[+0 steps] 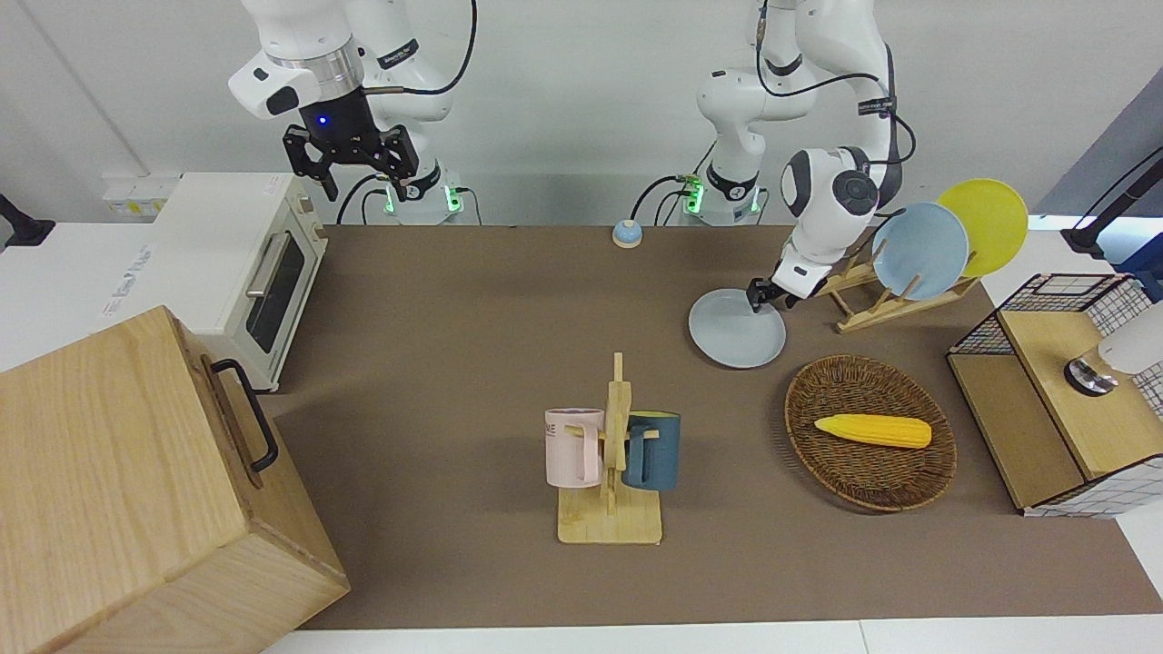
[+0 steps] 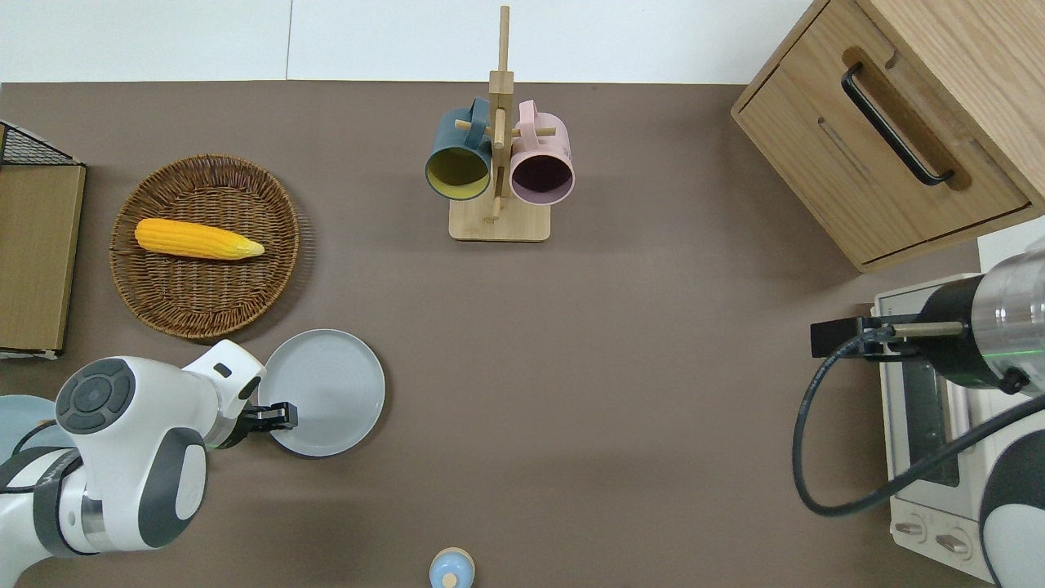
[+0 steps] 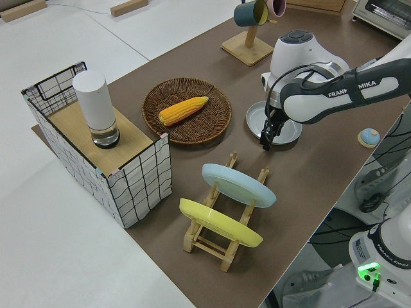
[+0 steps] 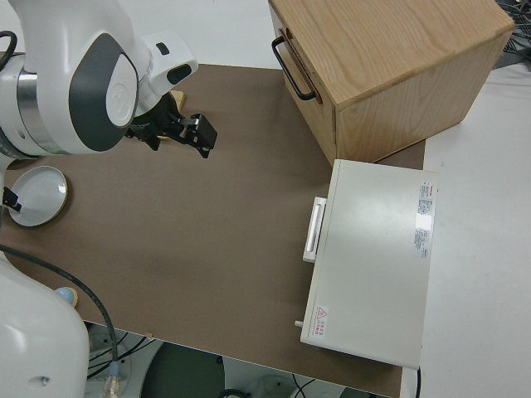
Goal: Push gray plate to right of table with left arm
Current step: 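Lower the left gripper against the gray plate's edge nearest the arm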
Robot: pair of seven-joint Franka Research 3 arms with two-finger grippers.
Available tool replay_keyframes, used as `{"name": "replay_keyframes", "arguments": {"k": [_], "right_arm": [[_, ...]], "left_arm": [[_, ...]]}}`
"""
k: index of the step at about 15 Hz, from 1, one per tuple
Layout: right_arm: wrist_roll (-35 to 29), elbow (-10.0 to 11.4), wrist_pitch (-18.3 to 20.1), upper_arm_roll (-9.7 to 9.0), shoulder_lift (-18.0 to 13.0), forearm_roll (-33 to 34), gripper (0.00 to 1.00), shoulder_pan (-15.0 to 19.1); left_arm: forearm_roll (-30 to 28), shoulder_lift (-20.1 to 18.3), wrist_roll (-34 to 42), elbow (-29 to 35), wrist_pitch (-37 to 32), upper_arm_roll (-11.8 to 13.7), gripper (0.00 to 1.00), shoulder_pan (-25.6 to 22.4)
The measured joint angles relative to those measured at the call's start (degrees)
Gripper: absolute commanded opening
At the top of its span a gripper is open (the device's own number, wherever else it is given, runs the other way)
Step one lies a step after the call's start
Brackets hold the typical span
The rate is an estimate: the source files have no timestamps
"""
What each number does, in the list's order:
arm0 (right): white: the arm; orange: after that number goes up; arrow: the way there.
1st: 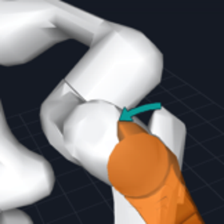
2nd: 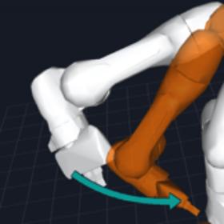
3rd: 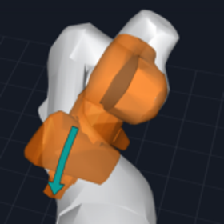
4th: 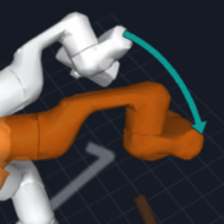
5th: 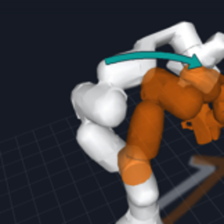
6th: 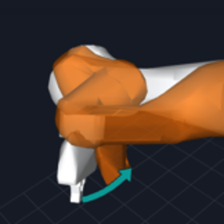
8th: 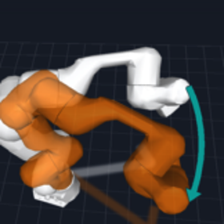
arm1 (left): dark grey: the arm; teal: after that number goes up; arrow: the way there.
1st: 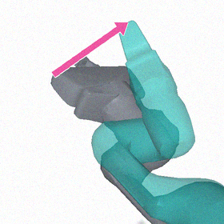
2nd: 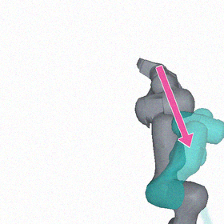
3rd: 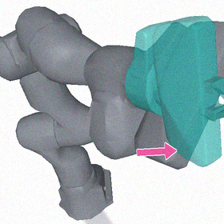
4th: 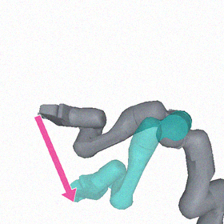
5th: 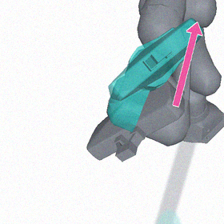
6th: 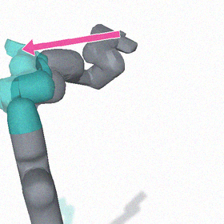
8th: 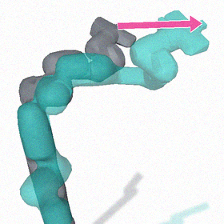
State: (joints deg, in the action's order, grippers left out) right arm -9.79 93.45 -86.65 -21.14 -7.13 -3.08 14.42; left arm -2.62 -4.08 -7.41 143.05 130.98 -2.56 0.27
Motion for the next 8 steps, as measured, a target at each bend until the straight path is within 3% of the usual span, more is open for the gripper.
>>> {"name": "replay_keyframes", "arguments": {"k": [2, 4, 8], "right_arm": [[0.0, 0.0, 0.0, 0.0, 0.0, 0.0, 0.996, 0.0], [0.0, 0.0, 0.0, 0.0, 0.0, 0.0, 0.996, 0.0], [0.0, 0.0, 0.0, 0.0, 0.0, 0.0, 0.996, 0.0]], "left_arm": [[0.0, 0.23, -0.06, 0.02, 0.11, 0.0, 0.2, 0.0], [0.0, 0.26, -0.28, 0.02, 0.27, 0.0, 0.09, 0.0], [-0.03, 0.11, -1.88, 0.0, 0.95, -0.08, 0.03, 0.03]]}}
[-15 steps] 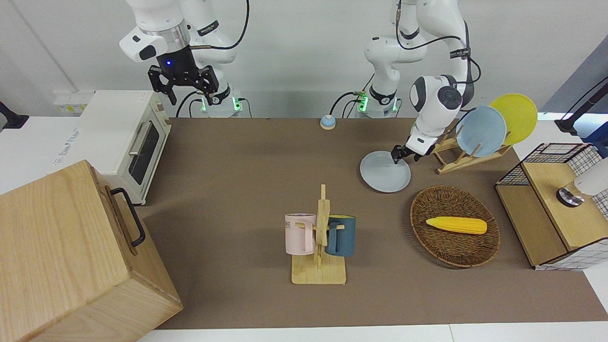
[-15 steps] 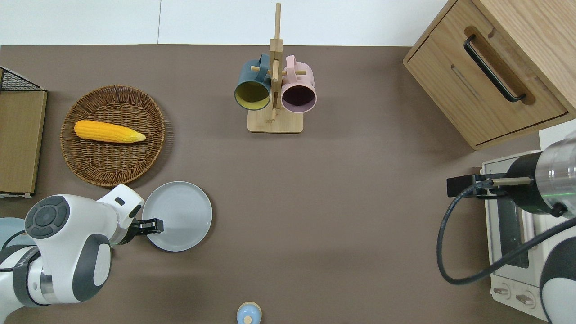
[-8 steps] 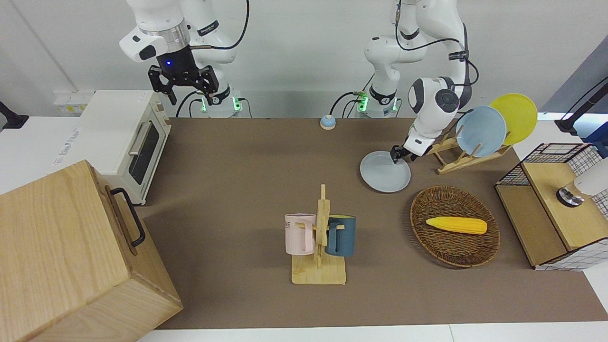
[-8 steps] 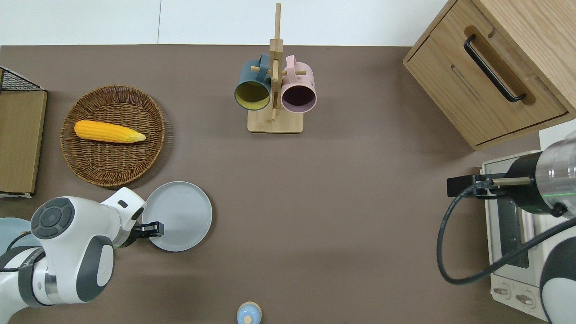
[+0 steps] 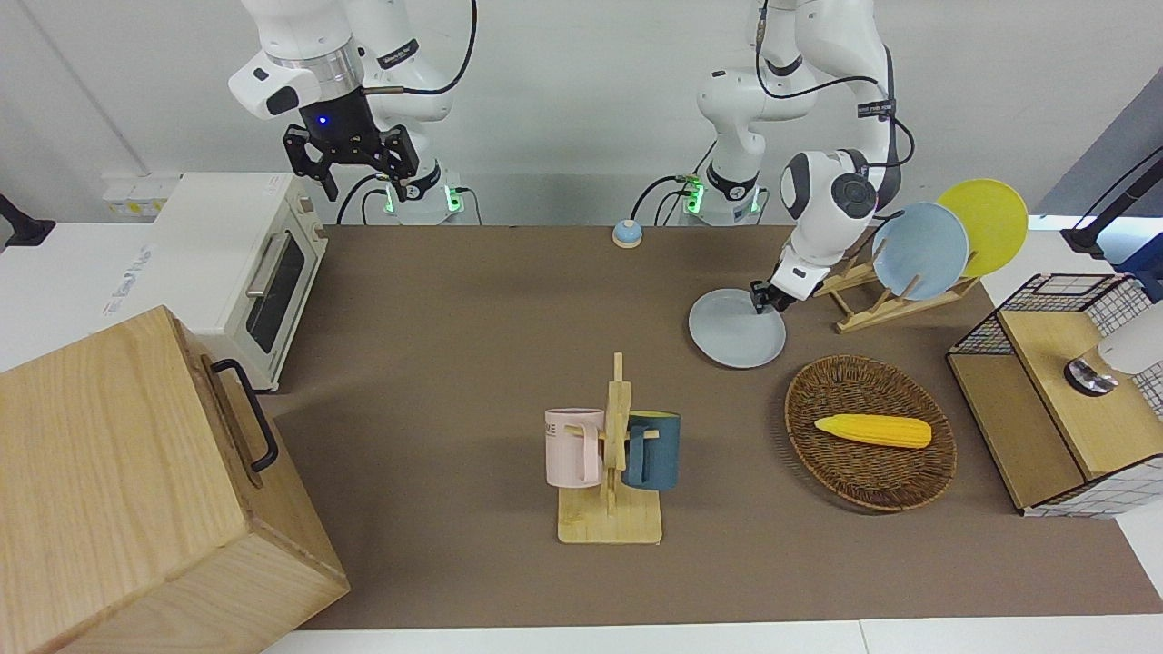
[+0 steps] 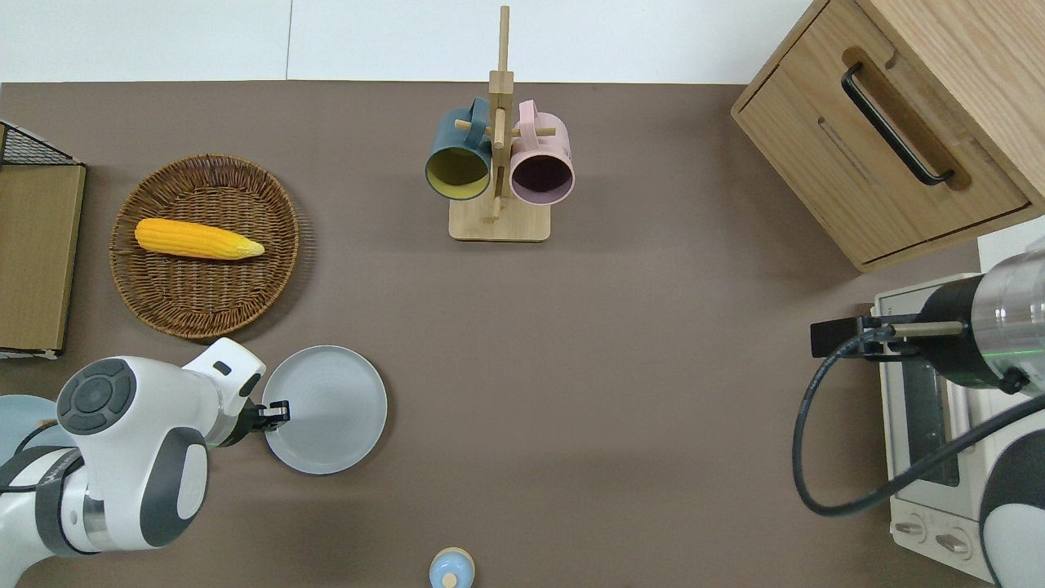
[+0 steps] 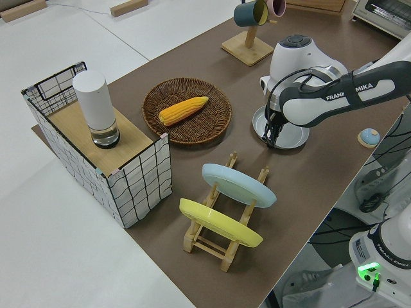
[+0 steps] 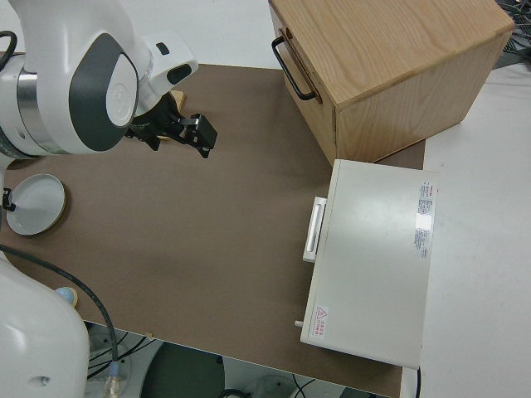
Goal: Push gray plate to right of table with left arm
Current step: 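Lower the left gripper against the gray plate's edge nearest the arm, then push the gray plate with the left gripper across the table toward the toaster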
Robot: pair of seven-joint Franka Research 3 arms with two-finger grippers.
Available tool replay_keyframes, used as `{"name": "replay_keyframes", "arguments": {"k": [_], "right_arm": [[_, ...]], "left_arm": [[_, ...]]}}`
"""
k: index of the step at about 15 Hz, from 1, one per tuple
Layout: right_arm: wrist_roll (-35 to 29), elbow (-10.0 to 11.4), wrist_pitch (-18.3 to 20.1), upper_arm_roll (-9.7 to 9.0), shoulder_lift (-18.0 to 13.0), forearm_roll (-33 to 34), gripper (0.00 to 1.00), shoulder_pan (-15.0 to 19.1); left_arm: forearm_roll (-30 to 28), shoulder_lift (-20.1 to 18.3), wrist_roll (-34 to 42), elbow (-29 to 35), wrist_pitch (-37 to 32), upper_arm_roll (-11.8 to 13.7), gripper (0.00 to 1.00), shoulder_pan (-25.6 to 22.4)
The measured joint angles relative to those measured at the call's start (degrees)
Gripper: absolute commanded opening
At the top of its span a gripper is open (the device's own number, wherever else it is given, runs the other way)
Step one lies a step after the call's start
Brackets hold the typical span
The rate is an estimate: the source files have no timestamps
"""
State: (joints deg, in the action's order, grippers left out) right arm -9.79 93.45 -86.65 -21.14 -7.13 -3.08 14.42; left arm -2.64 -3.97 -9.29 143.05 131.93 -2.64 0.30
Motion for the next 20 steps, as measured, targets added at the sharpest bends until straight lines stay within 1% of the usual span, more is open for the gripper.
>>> {"name": "replay_keyframes", "arguments": {"k": [7, 10, 12, 15, 20], "right_arm": [[0.0, 0.0, 0.0, 0.0, 0.0, 0.0, 0.996, 0.0], [0.0, 0.0, 0.0, 0.0, 0.0, 0.0, 0.996, 0.0], [0.0, 0.0, 0.0, 0.0, 0.0, 0.0, 0.996, 0.0], [0.0, 0.0, 0.0, 0.0, 0.0, 0.0, 0.996, 0.0], [0.0, 0.0, 0.0, 0.0, 0.0, 0.0, 0.996, 0.0]], "left_arm": [[-0.08, -0.25, -1.92, -0.04, 0.0, -0.24, 0.0, 0.06], [-0.97, -0.29, -2.87, -0.04, 0.0, -0.98, 0.0, 0.12], [-2.97, -0.25, -3.52, -0.04, 0.01, -1.95, 0.0, 0.43], [-4.45, -0.14, -6.66, -0.04, 0.11, -4.42, 0.0, 1.16], [-7.6, -0.06, -9.09, -0.04, 0.25, -6.55, 0.0, 2.28]]}}
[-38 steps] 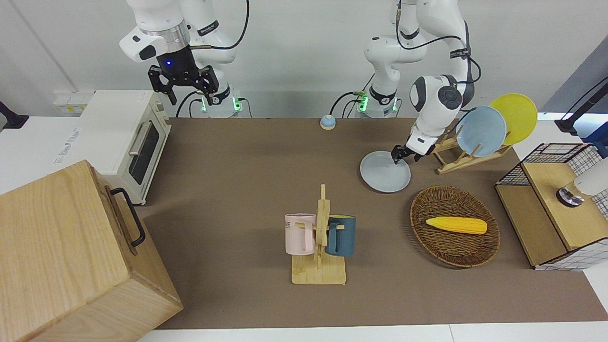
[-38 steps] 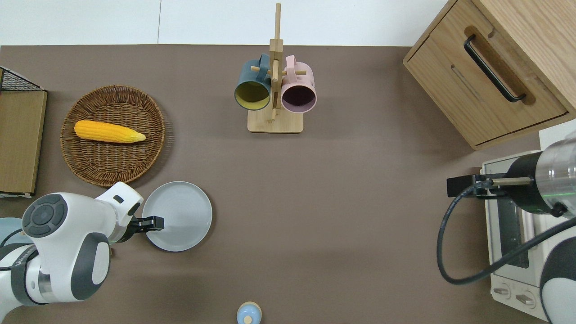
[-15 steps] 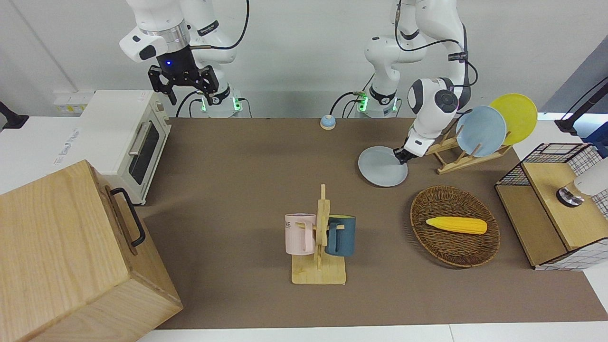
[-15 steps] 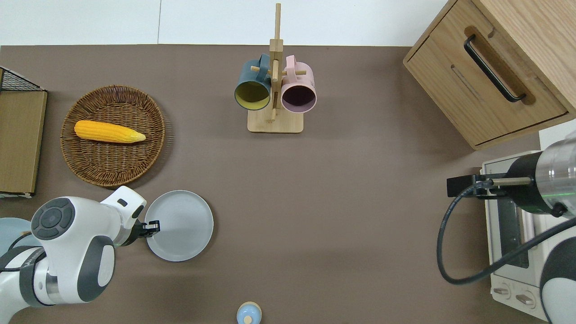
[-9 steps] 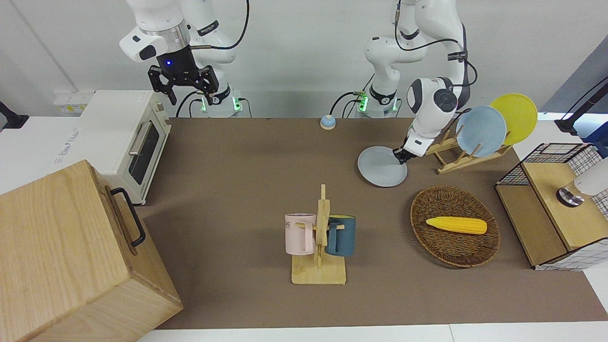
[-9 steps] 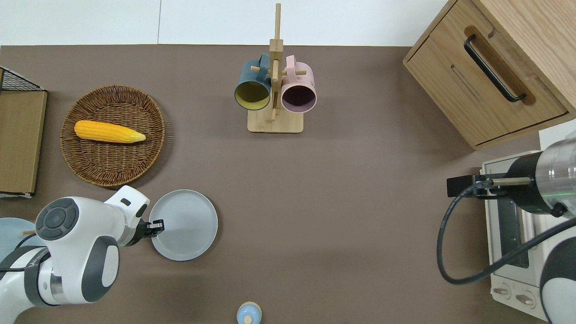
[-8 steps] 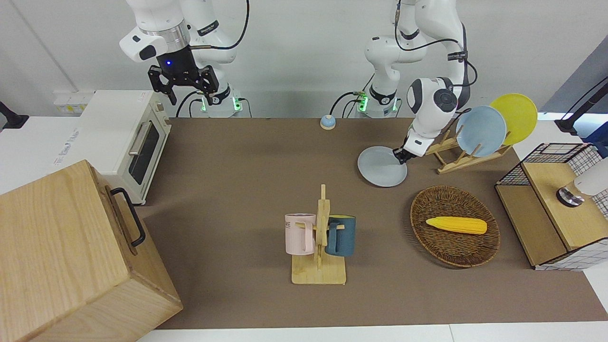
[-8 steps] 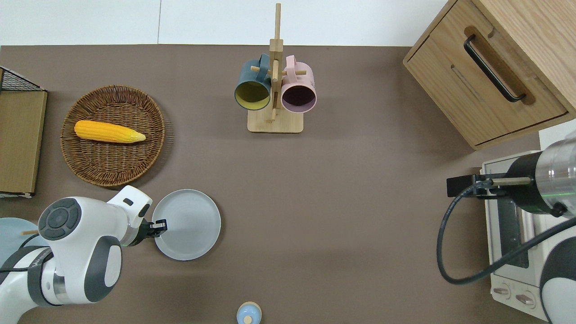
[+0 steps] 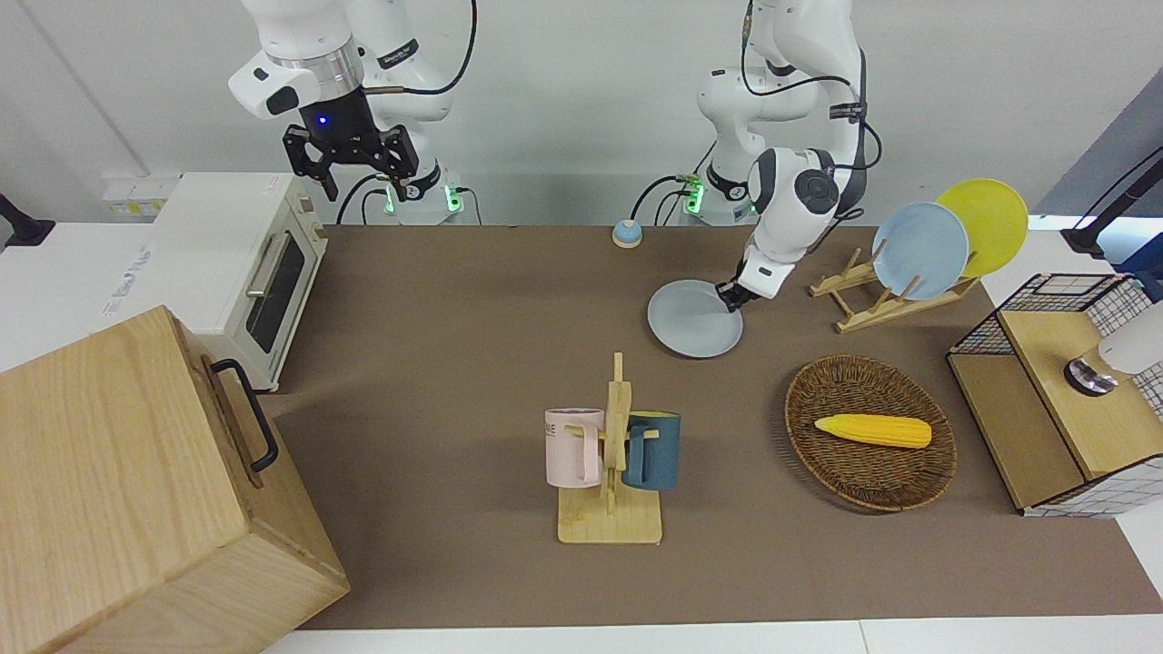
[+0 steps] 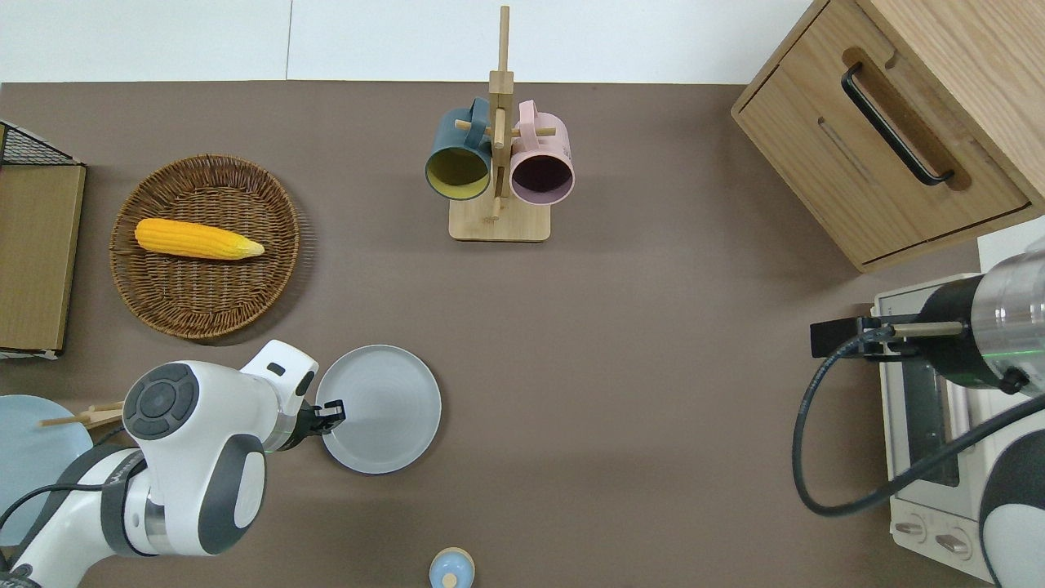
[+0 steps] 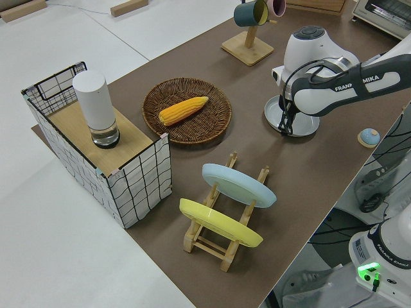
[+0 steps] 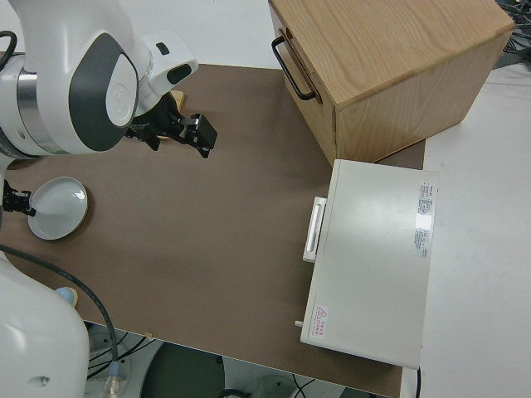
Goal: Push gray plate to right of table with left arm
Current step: 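Push the gray plate with the left gripper across the table toward the toaster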
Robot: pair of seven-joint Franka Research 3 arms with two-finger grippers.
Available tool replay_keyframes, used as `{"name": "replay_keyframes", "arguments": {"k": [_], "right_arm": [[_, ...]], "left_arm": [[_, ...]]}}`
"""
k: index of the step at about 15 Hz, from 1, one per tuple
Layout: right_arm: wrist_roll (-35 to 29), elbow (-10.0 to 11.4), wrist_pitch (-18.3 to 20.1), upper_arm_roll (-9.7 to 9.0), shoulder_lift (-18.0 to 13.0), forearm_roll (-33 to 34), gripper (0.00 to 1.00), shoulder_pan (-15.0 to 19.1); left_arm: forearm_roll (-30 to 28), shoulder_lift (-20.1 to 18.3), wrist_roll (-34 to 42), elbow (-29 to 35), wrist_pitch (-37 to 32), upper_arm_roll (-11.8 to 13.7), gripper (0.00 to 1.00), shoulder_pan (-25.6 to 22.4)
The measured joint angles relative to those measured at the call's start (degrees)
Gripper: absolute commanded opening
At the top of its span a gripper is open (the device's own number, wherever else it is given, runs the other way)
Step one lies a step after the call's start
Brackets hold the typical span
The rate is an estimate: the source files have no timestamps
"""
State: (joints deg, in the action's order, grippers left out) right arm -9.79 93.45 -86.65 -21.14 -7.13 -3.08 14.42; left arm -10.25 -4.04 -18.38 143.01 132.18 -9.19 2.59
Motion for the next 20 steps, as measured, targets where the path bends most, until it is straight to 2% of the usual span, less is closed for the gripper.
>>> {"name": "replay_keyframes", "arguments": {"k": [2, 7, 9, 20], "right_arm": [[0.0, 0.0, 0.0, 0.0, 0.0, 0.0, 0.996, 0.0], [0.0, 0.0, 0.0, 0.0, 0.0, 0.0, 0.996, 0.0], [0.0, 0.0, 0.0, 0.0, 0.0, 0.0, 0.996, 0.0], [0.0, 0.0, 0.0, 0.0, 0.0, 0.0, 0.996, 0.0]], "left_arm": [[-0.29, 0.05, -2.53, 0.0, 0.34, -1.77, 0.0, 0.05], [-3.29, 0.43, -10.64, 0.03, 3.06, -9.16, 0.0, 0.78], [-4.93, 0.97, -13.86, 0.02, 4.9, -10.82, 0.0, 2.51], [-9.73, 4.47, -27.38, -1.98, 12.48, -11.27, 0.0, 15.59]]}}
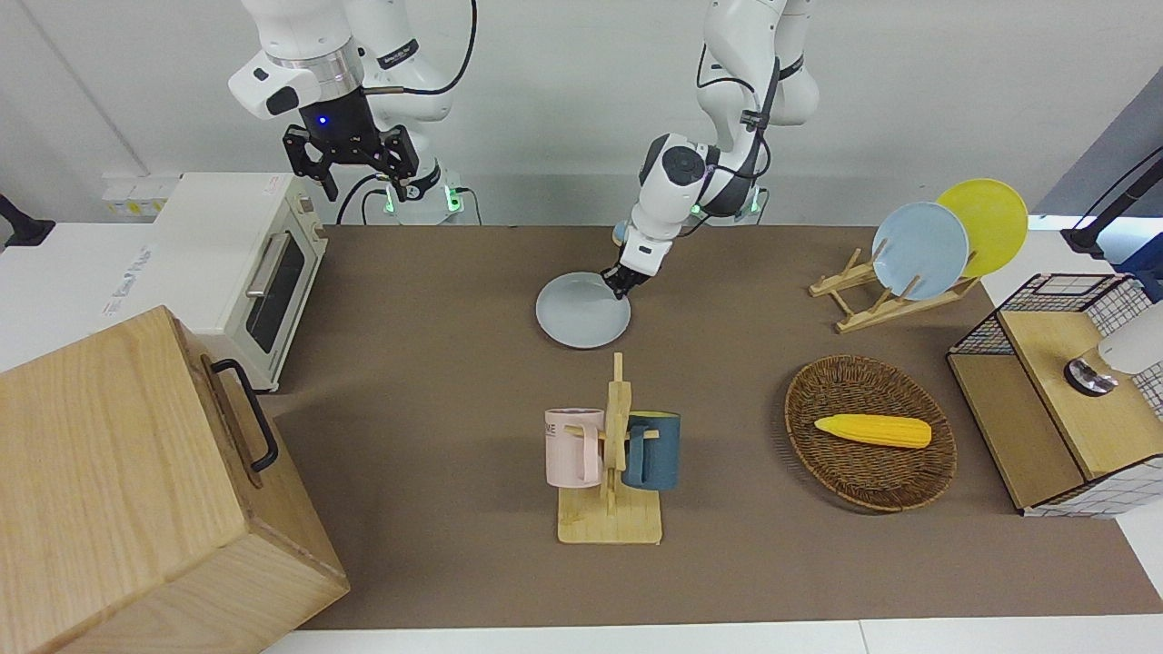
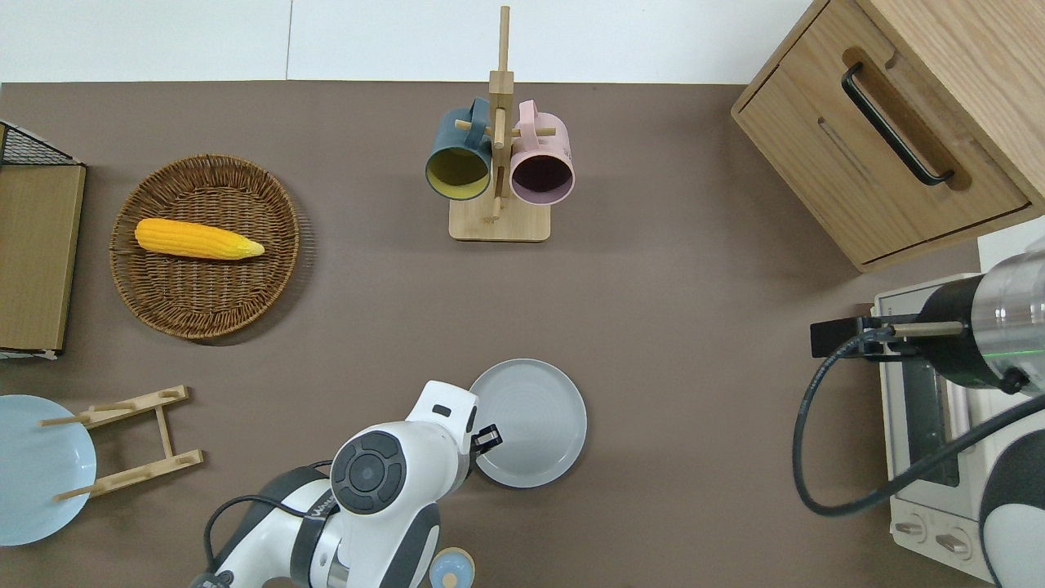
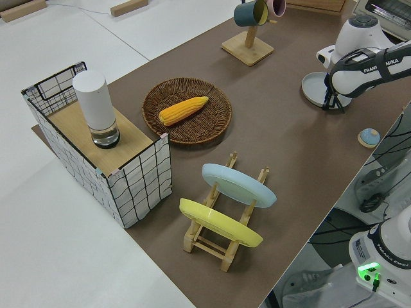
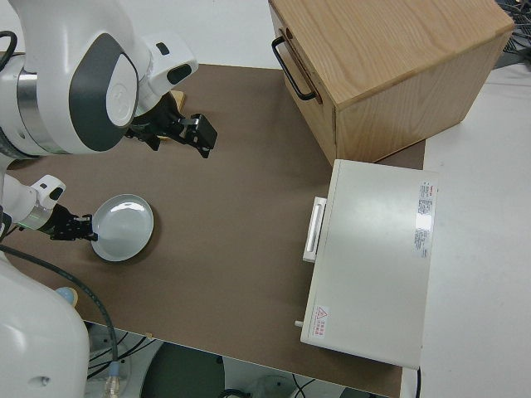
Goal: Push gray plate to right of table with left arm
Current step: 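Push the gray plate with the left gripper across the table toward the toaster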
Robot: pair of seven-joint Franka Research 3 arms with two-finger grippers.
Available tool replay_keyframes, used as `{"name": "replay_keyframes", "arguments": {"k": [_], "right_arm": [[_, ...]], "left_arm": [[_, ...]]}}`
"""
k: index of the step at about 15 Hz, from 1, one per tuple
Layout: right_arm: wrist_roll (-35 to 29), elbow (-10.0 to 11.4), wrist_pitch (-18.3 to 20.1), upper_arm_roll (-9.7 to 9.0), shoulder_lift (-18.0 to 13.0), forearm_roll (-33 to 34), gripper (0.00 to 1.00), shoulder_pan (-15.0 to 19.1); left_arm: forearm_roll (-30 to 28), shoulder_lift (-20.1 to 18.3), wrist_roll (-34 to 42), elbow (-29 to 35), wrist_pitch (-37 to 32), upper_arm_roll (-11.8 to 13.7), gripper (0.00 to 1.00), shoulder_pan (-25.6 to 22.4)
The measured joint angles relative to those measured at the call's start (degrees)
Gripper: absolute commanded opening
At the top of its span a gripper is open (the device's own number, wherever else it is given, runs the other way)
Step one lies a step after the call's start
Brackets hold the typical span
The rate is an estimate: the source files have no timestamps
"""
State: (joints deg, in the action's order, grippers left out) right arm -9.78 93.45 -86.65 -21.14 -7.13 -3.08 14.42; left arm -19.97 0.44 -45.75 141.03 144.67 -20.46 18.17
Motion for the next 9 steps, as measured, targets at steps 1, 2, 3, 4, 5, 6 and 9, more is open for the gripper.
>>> {"name": "replay_keyframes", "arguments": {"k": [1, 2, 3, 4, 5, 6, 9], "right_arm": [[0.0, 0.0, 0.0, 0.0, 0.0, 0.0, 0.996, 0.0], [0.0, 0.0, 0.0, 0.0, 0.0, 0.0, 0.996, 0.0], [0.0, 0.0, 0.0, 0.0, 0.0, 0.0, 0.996, 0.0], [0.0, 0.0, 0.0, 0.0, 0.0, 0.0, 0.996, 0.0], [0.0, 0.0, 0.0, 0.0, 0.0, 0.0, 0.996, 0.0], [0.0, 0.0, 0.0, 0.0, 0.0, 0.0, 0.996, 0.0], [0.0, 0.0, 0.0, 0.0, 0.0, 0.0, 0.996, 0.0]], "left_arm": [[-0.02, 0.51, -0.62, -0.49, 0.33, 0.41, 0.0, 1.21], [-0.04, 1.0, -0.93, -0.93, 0.63, 1.33, 0.0, 2.78], [-0.04, 1.39, -1.07, -1.38, 0.72, 2.5, 0.0, 4.4], [-0.08, 1.69, -1.13, -1.73, 0.8, 3.36, 0.0, 5.55], [-0.2, 2.0, -1.22, -2.04, 0.93, 3.89, 0.0, 6.39], [-0.52, 2.28, -1.31, -2.28, 1.3, 4.26, 0.0, 7.11], [-2.73, 3.26, -1.43, -2.55, 4.41, 4.4, 0.0, 8.93]]}}
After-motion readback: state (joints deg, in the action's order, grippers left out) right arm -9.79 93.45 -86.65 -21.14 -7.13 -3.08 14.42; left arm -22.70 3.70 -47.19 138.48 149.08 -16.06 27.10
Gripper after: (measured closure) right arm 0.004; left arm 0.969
